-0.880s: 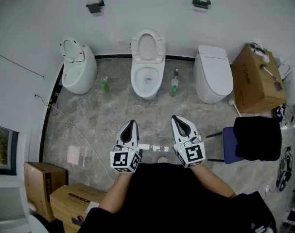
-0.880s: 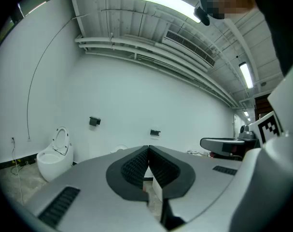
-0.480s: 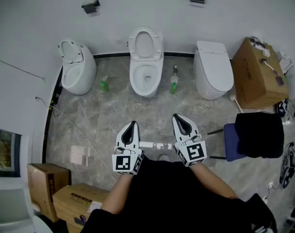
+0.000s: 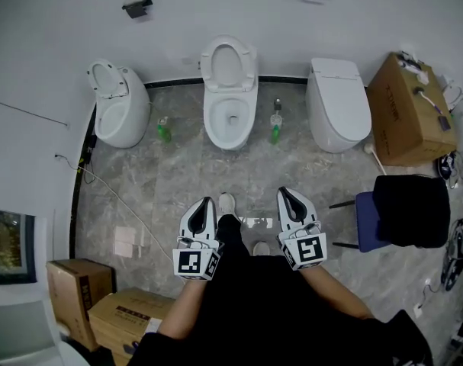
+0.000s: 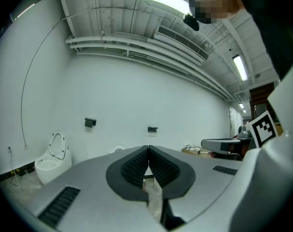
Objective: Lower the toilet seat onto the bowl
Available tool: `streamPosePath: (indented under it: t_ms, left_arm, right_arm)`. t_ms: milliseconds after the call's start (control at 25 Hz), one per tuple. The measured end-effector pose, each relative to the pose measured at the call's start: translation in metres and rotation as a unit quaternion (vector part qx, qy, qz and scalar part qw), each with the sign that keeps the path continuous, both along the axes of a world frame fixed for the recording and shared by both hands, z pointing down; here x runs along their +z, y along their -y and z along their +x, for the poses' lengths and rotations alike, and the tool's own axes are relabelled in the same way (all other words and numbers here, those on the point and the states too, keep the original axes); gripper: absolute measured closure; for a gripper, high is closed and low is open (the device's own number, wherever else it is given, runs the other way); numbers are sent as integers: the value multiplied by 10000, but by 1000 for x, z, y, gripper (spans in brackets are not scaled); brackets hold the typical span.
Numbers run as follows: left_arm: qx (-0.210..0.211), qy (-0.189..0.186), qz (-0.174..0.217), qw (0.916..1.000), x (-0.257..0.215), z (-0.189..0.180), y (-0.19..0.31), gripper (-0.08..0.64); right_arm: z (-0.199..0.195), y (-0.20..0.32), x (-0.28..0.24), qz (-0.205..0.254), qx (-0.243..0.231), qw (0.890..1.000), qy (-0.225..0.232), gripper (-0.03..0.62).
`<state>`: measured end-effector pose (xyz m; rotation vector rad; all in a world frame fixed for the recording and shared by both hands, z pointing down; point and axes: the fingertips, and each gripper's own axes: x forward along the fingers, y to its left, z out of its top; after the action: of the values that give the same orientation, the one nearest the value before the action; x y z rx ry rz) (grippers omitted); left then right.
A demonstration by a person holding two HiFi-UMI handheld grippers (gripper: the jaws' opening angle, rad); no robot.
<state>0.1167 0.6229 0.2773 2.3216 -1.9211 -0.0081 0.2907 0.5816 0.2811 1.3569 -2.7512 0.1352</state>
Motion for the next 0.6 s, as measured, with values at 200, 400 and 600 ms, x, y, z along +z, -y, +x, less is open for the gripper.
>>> streamPosePath:
  t_ms: [200,400,600]
  left_arm:
    - [96,-179,-108,9997,17,-18,43,545]
    - [221,-404,-120,9989,31,-41,87,545]
    - [456,-433,-30,9980,27,-81,151,545]
  right_arm:
    - [-7,35,9,-66,189,9995,-258,560]
    - [-22,70,15,-36,238,9993,-287,560]
    - [-73,128,13,-27,120,9994,-325,560]
